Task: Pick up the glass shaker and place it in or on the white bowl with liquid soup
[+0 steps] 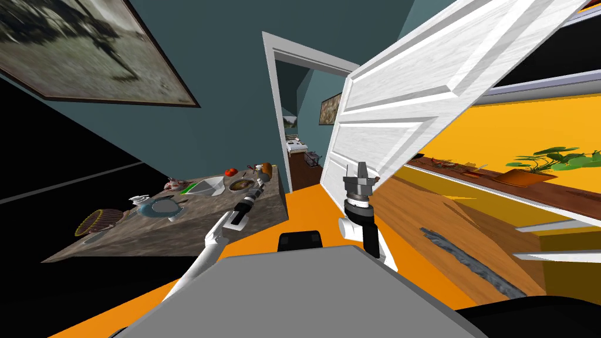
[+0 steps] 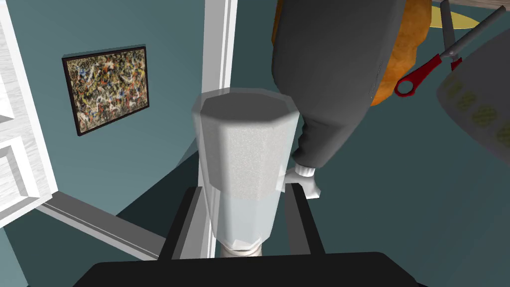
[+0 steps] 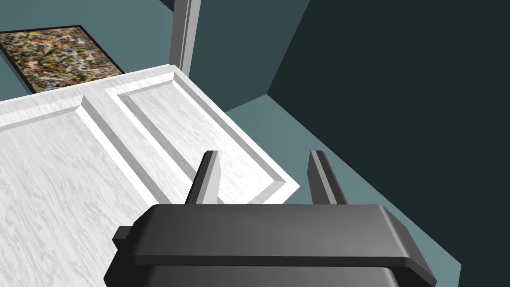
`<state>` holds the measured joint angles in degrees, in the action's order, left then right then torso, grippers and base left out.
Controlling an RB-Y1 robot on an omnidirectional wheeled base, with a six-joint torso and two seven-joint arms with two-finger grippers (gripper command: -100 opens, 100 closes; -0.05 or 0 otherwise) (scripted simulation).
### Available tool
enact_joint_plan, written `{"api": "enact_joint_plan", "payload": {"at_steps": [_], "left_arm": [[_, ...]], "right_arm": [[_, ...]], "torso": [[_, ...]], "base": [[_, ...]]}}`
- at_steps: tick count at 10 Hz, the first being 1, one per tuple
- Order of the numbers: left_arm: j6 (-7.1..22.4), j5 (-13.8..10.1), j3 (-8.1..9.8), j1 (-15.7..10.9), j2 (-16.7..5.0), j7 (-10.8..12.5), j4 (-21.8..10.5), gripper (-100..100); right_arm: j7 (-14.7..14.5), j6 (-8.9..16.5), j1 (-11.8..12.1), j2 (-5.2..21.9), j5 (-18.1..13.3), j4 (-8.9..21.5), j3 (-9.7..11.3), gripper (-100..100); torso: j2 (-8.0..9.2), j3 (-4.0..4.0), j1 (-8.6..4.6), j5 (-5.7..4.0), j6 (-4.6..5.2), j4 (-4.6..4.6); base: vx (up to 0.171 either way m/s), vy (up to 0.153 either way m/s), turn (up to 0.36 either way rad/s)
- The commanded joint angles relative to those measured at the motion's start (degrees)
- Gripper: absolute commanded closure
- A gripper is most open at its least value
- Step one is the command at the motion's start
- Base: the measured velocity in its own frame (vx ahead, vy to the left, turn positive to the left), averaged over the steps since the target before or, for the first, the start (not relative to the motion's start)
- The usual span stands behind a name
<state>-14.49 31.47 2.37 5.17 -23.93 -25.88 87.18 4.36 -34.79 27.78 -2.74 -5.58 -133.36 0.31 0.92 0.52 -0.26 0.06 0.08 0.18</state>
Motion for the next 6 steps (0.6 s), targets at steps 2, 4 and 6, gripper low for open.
{"api": "enact_joint_plan", "payload": {"at_steps": [2, 4, 6], "left_arm": [[2.8, -2.4, 0.17, -1.7, -3.4, 2.6, 2.8, 100], [5.3, -3.8, 0.19, -2.7, -6.0, 4.5, 5.5, 100], [6.6, -4.3, 0.15, -3.1, -7.5, 5.6, 6.6, 100]], "right_arm": [[0.0, 0.0, 0.0, 0.0, 0.0, 0.0, 0.0, 0], [0.0, 0.0, 0.0, 0.0, 0.0, 0.0, 0.0, 0], [0.0, 0.0, 0.0, 0.0, 0.0, 0.0, 0.0, 0]], "torso": [[0.07, 0.06, 0.10, 0.00, -0.05, 0.04], [0.01, 0.03, 0.08, -0.01, -0.06, 0.03], [-0.25, -0.13, 0.18, 0.00, -0.11, -0.05]], "base": [[-0.221, -0.010, -0.083], [-0.182, -0.021, -0.069], [-0.104, 0.006, -0.029]]}}
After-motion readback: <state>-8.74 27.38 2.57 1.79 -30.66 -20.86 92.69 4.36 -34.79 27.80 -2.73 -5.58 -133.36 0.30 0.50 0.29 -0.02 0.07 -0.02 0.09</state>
